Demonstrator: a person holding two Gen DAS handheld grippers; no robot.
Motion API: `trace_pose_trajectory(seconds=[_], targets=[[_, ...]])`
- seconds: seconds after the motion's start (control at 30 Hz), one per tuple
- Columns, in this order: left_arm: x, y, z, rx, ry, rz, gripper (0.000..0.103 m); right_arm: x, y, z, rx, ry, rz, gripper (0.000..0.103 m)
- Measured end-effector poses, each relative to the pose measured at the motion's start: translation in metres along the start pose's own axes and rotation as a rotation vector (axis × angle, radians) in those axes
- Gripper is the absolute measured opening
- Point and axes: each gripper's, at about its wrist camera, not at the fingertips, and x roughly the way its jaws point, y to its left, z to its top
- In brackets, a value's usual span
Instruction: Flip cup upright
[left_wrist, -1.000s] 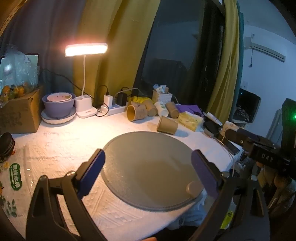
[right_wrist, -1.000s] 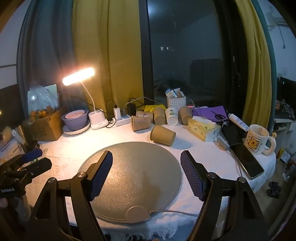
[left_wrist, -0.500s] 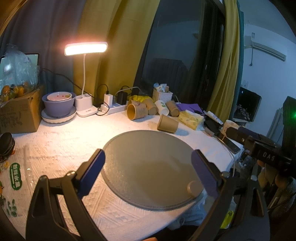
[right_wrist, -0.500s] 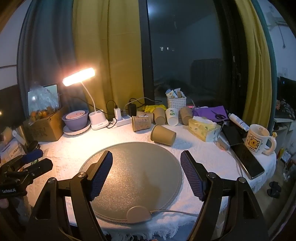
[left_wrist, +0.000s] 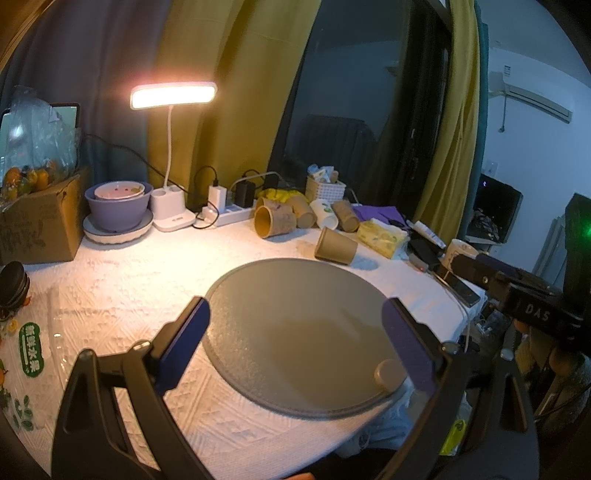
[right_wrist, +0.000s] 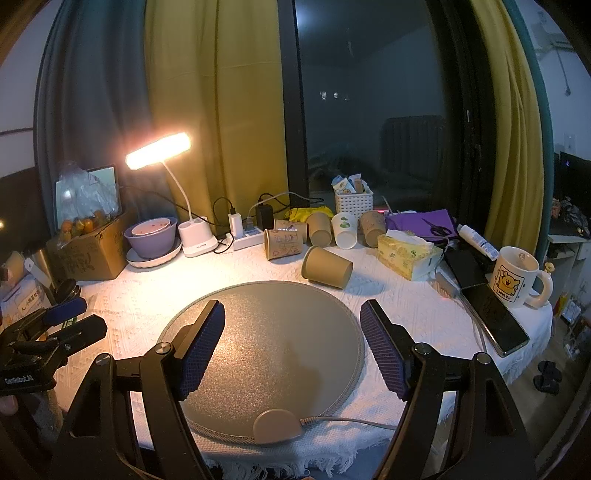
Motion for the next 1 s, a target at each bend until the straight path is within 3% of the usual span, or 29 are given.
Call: trace_pose_trajectory(seconds=[1.0], targets=[[0.0018,-0.0054,0.0004,0.012,-0.005,-0.013,0.095,0.0012,0.0042,-0.0014,0.005,0.006,0.000,0.079]])
